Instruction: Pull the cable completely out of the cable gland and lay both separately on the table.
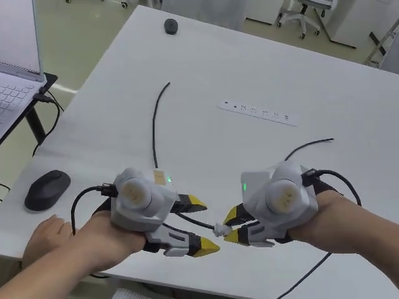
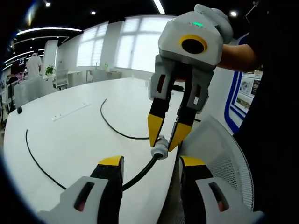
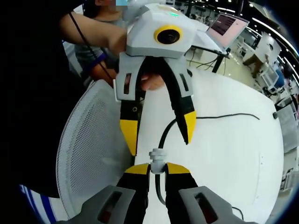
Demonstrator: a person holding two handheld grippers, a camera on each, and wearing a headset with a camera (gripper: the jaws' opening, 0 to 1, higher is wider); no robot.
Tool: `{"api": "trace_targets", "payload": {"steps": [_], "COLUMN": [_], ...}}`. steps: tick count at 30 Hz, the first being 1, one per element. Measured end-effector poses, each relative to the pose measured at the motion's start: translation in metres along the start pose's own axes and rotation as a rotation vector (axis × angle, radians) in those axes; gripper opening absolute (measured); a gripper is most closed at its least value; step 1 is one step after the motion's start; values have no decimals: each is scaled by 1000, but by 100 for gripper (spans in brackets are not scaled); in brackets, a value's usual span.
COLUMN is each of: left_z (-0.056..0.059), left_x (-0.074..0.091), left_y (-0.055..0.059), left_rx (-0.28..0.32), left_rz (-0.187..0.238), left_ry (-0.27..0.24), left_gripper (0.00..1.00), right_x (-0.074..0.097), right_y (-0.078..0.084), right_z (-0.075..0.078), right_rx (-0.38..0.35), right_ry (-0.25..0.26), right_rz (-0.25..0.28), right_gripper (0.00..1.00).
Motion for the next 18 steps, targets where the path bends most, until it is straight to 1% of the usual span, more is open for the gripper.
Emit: {"api": "trace_targets", "payload": {"steps": [3, 5, 7, 9, 10, 11, 12, 13, 14, 17, 18], "left_z": [3, 6, 7, 10, 11, 14, 16, 16, 17, 19, 20], "left_x": [-2, -3, -4, -5, -5, -5, -5, -6, -6, -7, -8], "left_y": [-2, -3, -3, -5, -6, -6, -6, -6, -6, -6, -7], "left_rx": [8, 13, 24, 34, 37, 43, 44, 38, 27, 31, 21], "left_rz": [9, 11, 10, 21, 22, 22, 16, 18, 20, 18, 22], "left_ry": [9, 23, 28, 35, 41, 57, 70, 68, 69, 75, 76], "left_gripper": [45, 41, 39, 37, 35, 31, 26, 23, 22, 20, 20], "right_x": [1, 2, 1, 1, 1, 2, 3, 3, 3, 2, 2], "right_y": [0, 0, 1, 1, 1, 1, 1, 1, 1, 3, 4], "right_z": [-2, -3, -5, -6, -7, -8, -7, -8, -9, -9, -10], "right_rx": [11, 23, 21, 40, 43, 55, 65, 70, 71, 93, 98], "right_ry": [2, 13, 11, 22, 21, 25, 32, 29, 24, 32, 35], "right_rz": [2, 6, 6, 2, 4, 4, 6, 9, 9, 4, 5], "right_gripper": [6, 6, 6, 6, 6, 6, 6, 6, 6, 6, 6]}}
Point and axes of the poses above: the centre of the closed fingertips' face, and the gripper's own axes: x roughly backward along the fingers, z roughly to its right, y roughly out of its underside, the point moved 2 cm from there along x, roughly backward along the fingers, and after that the axes turned 13 degrees about -y, right-handed, at the moved point
